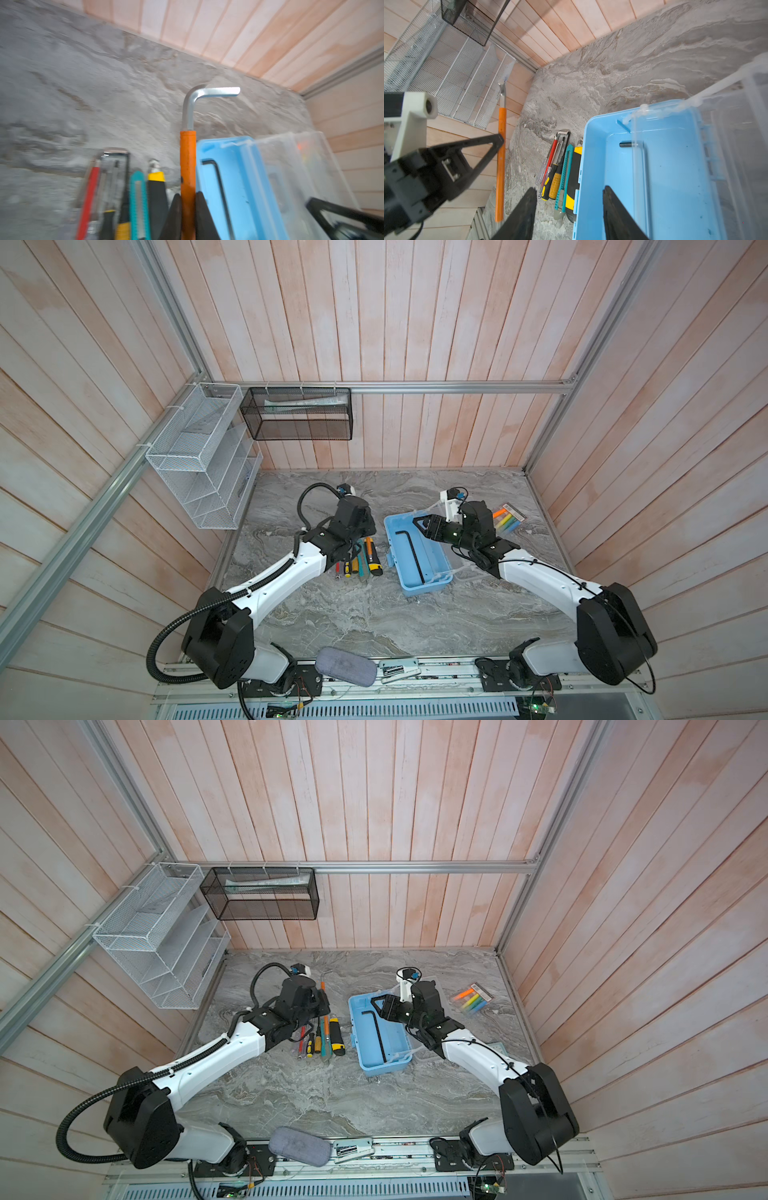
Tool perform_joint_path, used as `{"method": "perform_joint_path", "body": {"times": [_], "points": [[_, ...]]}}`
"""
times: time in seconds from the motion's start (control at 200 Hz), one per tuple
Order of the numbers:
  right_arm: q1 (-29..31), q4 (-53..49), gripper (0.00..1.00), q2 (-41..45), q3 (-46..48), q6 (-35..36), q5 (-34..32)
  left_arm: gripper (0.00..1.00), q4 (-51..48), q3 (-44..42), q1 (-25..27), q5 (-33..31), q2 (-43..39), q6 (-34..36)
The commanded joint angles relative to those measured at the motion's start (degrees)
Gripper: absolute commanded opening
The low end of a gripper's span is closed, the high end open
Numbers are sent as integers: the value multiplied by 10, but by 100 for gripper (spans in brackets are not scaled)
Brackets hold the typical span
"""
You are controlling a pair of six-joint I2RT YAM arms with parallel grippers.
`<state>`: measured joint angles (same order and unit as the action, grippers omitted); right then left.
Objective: Pack the tool kit
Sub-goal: 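Lift the orange-handled hex key with the left gripper and carry it over the box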
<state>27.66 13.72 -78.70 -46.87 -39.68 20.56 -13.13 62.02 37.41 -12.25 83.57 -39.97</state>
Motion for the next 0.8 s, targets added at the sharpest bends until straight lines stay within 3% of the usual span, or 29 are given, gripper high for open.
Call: {"method": "perform_joint_path", "body": {"times": [0.0, 0.2, 0.43, 0.795], "points": [[-15, 4, 51, 25, 15, -4, 5, 0, 83, -7, 32, 14, 40, -88], [-36, -3, 51, 47, 28, 7, 8, 0, 106, 35, 59, 13, 130, -106], [-46, 11, 51, 51, 53, 7, 18, 0, 113, 71, 67, 54, 216, -143], [-51, 24, 51, 46, 70, 6, 26, 0, 77, 79, 79, 33, 229, -146]]}}
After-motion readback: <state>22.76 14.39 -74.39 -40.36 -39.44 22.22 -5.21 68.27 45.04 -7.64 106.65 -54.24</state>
